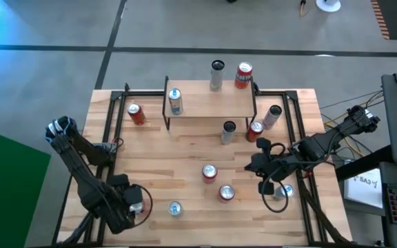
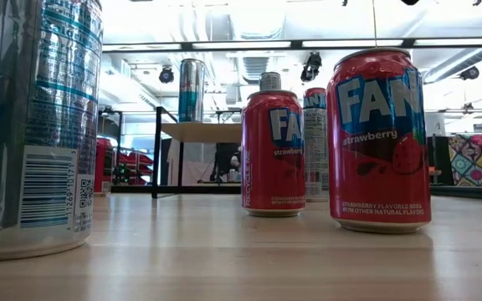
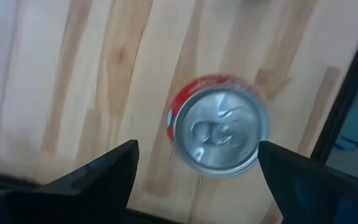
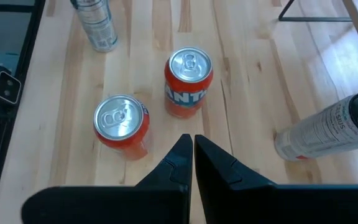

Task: Place canned beverage on shelf
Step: Put the bottom left red black soda can on the shelf

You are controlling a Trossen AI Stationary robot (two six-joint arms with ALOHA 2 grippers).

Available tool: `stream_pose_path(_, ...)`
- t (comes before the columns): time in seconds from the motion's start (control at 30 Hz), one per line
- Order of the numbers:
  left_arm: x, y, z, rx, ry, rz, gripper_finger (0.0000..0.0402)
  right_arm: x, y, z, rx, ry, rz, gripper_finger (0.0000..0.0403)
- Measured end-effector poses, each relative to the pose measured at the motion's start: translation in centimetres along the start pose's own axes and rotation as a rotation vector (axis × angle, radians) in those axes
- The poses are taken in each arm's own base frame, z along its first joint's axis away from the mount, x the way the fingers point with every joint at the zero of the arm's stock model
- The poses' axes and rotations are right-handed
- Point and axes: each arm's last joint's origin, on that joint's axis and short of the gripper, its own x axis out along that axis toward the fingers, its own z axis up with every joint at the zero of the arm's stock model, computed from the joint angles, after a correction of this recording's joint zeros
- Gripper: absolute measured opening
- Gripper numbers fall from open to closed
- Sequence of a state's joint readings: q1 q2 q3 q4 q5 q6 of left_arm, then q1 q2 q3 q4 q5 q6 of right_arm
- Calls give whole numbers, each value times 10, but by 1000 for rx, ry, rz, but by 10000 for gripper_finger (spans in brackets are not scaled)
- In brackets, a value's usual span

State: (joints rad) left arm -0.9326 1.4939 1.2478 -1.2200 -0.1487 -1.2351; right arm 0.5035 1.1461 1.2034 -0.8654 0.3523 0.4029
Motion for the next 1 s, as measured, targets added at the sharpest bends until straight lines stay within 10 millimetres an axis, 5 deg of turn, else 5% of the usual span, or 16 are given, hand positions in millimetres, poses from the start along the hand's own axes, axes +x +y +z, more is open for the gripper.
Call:
stream_pose_path(0.17,5,1,-3,-17,11,-20,324,1,-1,2,12,-10,0,9)
stream_pose_path(0.47,-17,-8,5,87,-90,-84,325,1,-4,3,7,-39,-70,9)
stream_pose_path(1.0,-12,-8,7,52,-110,-47,326,1,-3,6,25,-68,-56,9)
